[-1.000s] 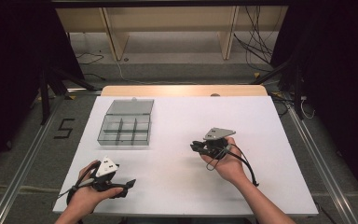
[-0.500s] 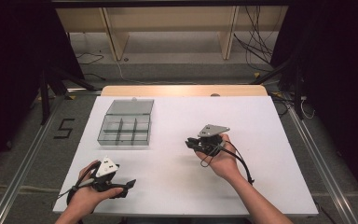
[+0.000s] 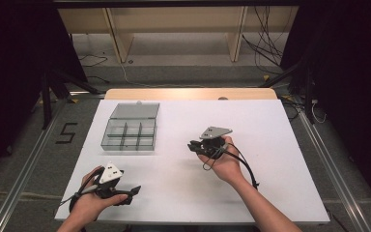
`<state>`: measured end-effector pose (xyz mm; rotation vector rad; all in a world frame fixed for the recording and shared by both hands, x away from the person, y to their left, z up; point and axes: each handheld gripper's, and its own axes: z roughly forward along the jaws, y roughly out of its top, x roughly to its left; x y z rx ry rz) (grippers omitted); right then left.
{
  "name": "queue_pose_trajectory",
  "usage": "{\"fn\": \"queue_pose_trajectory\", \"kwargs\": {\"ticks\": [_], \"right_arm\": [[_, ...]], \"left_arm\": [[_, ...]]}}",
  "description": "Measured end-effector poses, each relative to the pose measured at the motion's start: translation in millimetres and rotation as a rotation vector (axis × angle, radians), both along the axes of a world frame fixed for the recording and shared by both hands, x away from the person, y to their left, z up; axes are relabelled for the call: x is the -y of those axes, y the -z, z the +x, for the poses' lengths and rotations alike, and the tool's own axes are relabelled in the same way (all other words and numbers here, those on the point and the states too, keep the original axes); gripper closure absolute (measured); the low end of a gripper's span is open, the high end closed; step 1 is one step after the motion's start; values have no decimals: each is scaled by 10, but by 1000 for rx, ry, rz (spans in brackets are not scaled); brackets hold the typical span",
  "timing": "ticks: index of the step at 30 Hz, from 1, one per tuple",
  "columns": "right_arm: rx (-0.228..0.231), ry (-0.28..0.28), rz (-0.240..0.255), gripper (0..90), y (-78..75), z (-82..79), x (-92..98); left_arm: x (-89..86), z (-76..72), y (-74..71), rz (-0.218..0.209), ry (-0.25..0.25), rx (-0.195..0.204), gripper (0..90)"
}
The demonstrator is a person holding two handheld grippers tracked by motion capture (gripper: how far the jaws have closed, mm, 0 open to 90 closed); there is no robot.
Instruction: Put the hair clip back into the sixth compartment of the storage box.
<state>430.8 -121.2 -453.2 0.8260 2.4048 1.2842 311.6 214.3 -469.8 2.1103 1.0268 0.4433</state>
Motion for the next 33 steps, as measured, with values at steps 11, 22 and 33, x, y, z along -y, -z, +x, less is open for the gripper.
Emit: {"fn": "queue_pose_trajectory", "kwargs": {"ticks": [11, 22, 33], "right_arm": [[7, -14, -2, 805, -30, 85, -195], [12, -24, 0, 805, -57, 154, -359], [7, -40, -9, 805, -61, 214, -530]], "left_arm": [[-3, 0, 1, -1, -1, 0, 167], [4, 0, 5, -5, -4, 0, 167], [4, 2, 9, -3, -2, -2, 167]]}}
